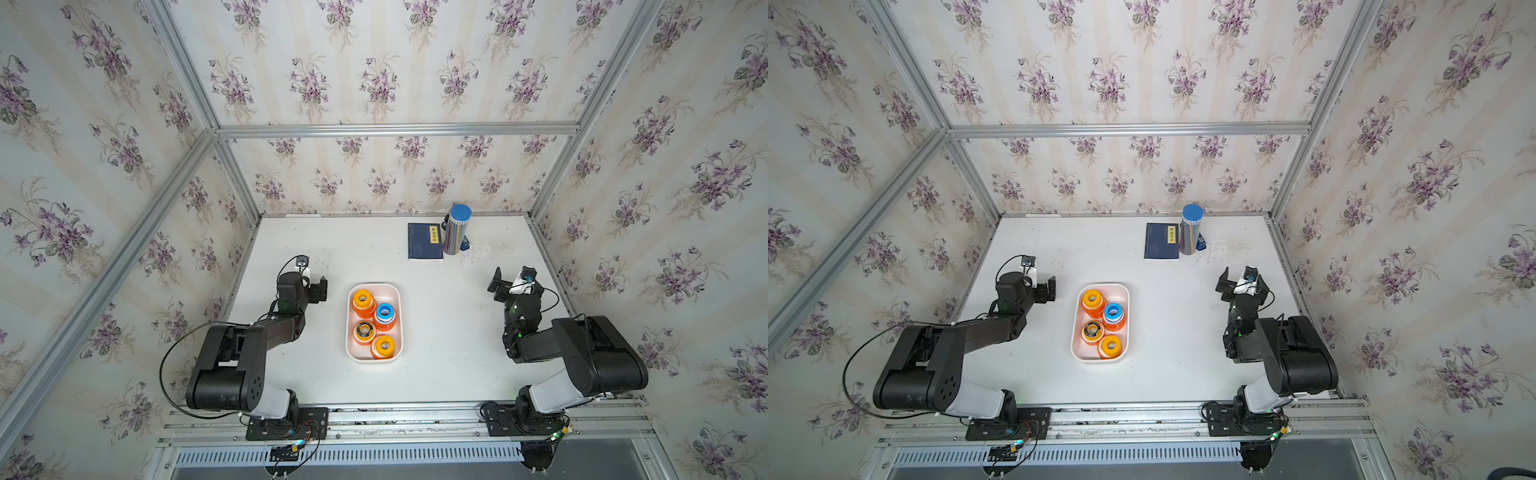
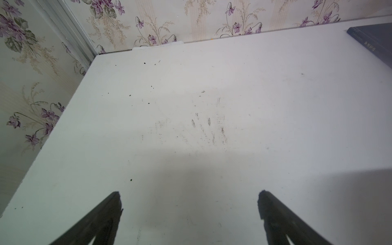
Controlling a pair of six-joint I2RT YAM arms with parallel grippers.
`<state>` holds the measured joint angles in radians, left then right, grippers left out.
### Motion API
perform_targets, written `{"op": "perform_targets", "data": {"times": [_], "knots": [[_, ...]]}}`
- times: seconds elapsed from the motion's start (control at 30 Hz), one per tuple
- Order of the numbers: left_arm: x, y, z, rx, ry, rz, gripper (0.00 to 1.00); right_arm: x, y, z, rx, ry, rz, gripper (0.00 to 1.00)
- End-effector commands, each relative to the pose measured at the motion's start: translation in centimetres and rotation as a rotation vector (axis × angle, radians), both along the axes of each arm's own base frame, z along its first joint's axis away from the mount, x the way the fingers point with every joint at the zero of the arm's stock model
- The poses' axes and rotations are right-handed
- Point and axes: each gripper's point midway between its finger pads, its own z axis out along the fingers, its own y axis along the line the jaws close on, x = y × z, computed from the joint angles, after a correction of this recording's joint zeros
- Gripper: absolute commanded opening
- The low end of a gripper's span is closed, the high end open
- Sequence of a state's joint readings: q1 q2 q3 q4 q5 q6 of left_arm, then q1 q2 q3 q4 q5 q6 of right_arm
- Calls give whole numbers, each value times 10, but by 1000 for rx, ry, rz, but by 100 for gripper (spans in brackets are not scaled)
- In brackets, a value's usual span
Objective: Put the sealing tape into the storage box
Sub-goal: Reset both arms
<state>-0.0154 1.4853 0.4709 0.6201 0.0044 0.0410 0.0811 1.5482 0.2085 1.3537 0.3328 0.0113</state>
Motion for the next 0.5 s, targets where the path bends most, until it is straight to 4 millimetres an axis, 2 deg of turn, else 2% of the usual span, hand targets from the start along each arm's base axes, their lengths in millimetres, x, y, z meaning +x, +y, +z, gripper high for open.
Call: {"op": "perform_targets", "data": {"times": [0.0,0.47], "knots": [[2,-2,3,3,-11,-14,100,3,11,-10,39,44,72,100],[1,-2,3,3,-13,-14,100,1,12,-9,35,34,75,100]]}}
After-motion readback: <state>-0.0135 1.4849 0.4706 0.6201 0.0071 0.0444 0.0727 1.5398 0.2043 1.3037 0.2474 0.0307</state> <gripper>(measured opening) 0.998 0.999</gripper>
